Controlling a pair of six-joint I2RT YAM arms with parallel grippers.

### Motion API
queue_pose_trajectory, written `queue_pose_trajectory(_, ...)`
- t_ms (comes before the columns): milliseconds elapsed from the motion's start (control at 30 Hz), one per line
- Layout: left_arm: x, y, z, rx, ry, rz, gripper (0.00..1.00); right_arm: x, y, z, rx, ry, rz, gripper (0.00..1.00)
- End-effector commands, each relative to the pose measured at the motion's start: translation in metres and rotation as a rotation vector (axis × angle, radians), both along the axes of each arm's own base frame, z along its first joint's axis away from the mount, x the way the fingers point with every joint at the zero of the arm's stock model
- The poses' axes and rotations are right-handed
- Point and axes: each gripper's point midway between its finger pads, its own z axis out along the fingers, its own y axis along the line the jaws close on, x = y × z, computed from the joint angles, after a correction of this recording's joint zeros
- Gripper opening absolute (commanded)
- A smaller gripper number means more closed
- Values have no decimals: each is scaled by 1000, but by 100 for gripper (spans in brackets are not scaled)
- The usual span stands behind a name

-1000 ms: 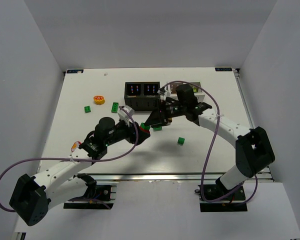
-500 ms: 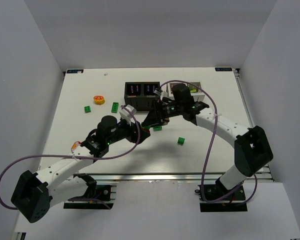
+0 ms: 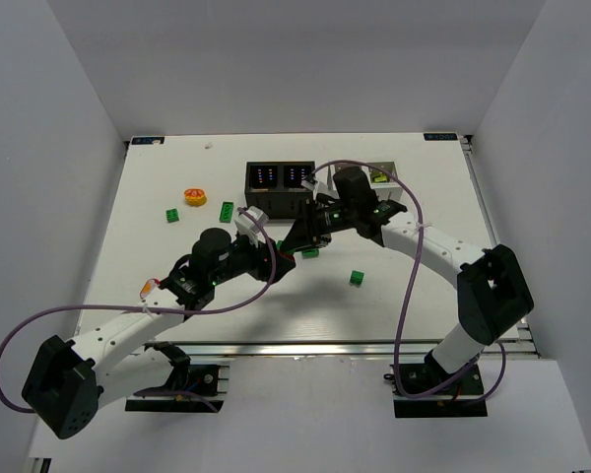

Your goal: Sort the legos into containers by color

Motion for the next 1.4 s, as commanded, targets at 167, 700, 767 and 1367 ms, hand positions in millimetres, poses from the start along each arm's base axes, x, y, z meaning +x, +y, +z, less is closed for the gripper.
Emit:
queue_pose_trajectory(167, -5, 4, -4, 8, 5, 5, 25, 23, -2, 35, 46, -205, -27, 1)
queue_pose_trajectory(700, -18, 24, -33, 44, 58, 62, 24, 83, -24, 76, 42, -473, -115, 0)
queue_pose_trajectory(767, -16, 25, -29, 33, 59, 79, 24, 100, -24, 83, 10, -584, -119, 0)
queue_pose_trajectory(1367, -5, 28, 33, -96, 78, 202, 24, 225, -30, 32, -372, -1064, -96, 0)
